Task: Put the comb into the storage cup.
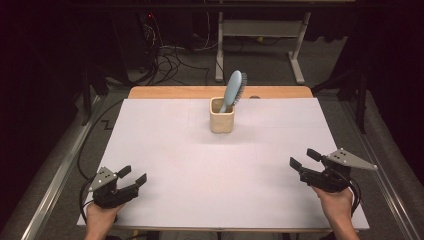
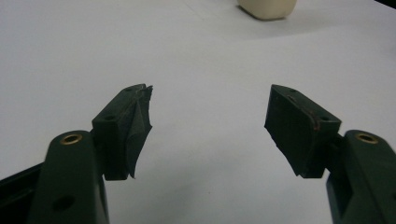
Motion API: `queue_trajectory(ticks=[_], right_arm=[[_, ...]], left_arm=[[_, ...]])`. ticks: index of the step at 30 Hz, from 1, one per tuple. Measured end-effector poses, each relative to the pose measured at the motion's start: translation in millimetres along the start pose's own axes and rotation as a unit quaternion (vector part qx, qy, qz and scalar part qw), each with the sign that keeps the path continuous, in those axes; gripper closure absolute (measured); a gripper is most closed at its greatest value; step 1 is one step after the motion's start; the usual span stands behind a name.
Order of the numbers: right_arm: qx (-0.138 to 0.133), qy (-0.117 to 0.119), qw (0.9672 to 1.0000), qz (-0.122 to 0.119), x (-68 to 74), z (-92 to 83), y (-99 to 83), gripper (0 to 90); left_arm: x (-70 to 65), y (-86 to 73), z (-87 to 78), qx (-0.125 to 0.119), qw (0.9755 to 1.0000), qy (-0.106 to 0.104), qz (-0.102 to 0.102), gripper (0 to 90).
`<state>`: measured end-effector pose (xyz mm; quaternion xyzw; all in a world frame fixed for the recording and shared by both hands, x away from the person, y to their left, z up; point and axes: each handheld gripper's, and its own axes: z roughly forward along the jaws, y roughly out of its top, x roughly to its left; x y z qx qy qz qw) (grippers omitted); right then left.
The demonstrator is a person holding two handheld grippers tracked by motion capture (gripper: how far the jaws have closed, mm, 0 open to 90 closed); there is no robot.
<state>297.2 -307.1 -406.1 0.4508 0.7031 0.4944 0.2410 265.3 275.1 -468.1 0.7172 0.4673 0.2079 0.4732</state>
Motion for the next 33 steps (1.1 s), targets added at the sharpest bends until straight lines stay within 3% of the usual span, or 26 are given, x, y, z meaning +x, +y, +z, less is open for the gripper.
queue_trajectory(ticks=[16, 33], right_arm=[[0.0, 0.012, 0.9999, -0.001, 8.5, -7.3, -8.0, 27.3], [0.002, 0.013, 0.9999, 0.007, 8.4, -12.7, -19.3, 27.5]], left_arm=[[-0.3, 0.0, 0.4, 0.001, 1.0, -0.001, 0.001, 31.5], [-0.5, 0.3, 1.0, 0.001, 1.0, -0.003, 0.004, 31.5]])
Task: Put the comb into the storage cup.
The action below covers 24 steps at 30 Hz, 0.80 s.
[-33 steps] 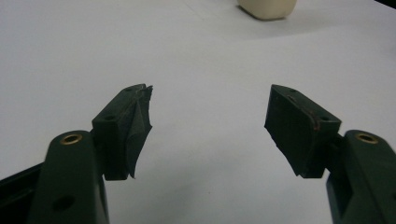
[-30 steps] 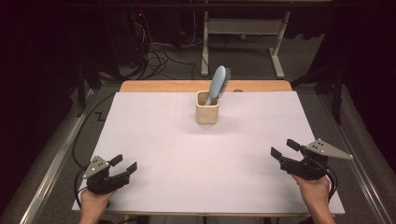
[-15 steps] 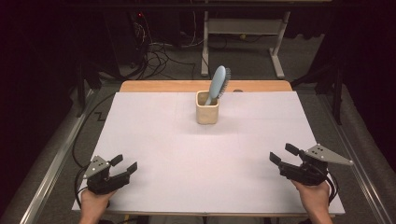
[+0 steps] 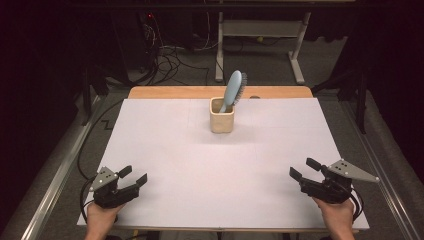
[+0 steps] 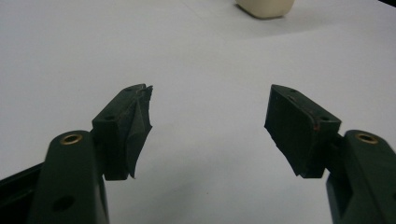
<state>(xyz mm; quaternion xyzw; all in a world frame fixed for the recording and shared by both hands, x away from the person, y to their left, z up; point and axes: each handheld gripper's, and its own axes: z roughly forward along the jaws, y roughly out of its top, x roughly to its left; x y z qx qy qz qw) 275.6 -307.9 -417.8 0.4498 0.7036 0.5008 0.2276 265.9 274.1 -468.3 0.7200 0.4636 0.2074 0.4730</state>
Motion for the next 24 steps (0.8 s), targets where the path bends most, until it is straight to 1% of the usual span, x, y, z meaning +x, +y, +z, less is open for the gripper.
queue_trajectory(ticks=[16, 24], right_arm=[[-0.001, -0.007, 1.0, 0.002, -3.3, -5.7, -9.3, 27.6], [-0.001, -0.013, 0.9999, 0.01, -6.7, -8.1, -14.6, 27.5]], left_arm=[[-0.2, 0.4, 0.7, 0.002, 1.0, -0.001, 0.002, 31.5], [-0.3, 0.6, 1.0, 0.002, 1.0, -0.001, 0.002, 31.5]])
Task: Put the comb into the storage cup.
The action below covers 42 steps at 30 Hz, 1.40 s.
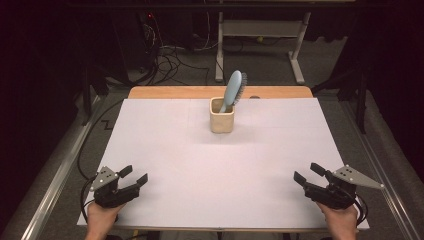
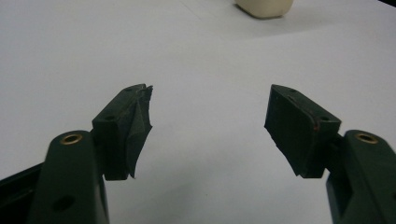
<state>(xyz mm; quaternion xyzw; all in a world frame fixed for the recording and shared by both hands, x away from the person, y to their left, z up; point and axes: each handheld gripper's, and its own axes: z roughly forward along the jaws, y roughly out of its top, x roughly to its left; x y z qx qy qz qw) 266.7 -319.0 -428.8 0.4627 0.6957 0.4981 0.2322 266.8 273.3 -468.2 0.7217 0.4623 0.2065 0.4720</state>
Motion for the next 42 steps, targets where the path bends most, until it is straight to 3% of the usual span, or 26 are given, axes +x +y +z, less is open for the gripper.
queue_trajectory(ticks=[42], right_arm=[[-0.004, -0.029, 0.9994, 0.018, -14.6, -5.0, -17.6, 25.6]], left_arm=[[0.0, 0.2, 1.1, 0.001, 1.0, -0.001, -0.001, 31.6]])
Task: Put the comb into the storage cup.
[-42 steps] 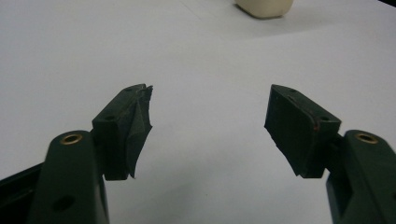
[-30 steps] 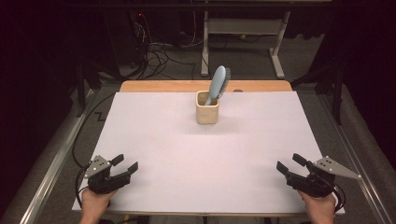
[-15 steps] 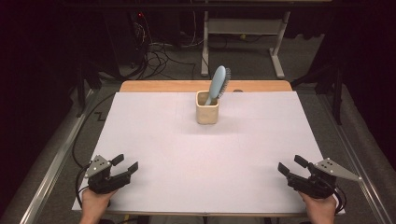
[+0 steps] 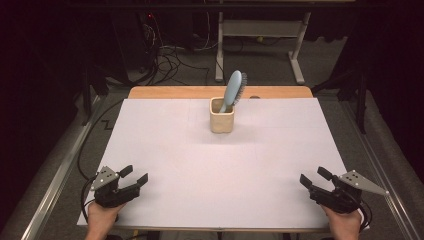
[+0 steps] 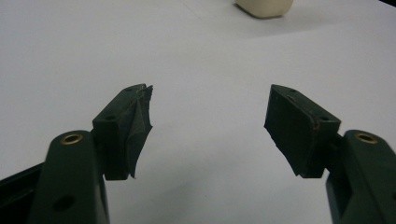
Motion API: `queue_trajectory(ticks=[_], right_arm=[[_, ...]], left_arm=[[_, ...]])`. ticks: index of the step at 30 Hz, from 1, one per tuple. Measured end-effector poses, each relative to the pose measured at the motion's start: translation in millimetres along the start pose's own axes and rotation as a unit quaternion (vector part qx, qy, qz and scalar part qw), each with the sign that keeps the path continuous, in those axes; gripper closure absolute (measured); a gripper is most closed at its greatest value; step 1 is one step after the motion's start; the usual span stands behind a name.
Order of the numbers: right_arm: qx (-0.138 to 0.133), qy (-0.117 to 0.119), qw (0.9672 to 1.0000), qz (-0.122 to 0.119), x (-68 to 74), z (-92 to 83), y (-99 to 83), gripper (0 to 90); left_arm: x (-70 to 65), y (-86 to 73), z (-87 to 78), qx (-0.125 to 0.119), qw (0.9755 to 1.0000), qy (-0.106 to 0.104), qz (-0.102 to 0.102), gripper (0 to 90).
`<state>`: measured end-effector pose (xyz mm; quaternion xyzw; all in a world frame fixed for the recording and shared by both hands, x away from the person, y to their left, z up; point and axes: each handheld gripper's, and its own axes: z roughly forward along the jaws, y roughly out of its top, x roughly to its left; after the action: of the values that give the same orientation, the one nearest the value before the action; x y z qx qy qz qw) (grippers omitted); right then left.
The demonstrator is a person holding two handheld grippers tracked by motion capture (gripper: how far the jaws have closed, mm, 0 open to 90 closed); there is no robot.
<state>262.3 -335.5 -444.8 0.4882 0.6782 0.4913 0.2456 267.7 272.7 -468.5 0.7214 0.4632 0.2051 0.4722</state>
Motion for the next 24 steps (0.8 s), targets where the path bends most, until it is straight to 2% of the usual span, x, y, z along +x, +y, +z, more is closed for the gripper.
queue_trajectory(ticks=[17, 24], right_arm=[[-0.001, -0.014, 0.9999, 0.003, -5.9, 0.2, -4.1, 25.6], [0.002, -0.022, 0.9998, -0.004, -6.8, 0.1, -6.7, 26.4]], left_arm=[[0.9, 0.0, 0.1, 0.0, 1.0, 0.001, -0.001, 31.6], [1.0, 0.1, 0.2, -0.001, 1.0, 0.001, -0.001, 31.6]])
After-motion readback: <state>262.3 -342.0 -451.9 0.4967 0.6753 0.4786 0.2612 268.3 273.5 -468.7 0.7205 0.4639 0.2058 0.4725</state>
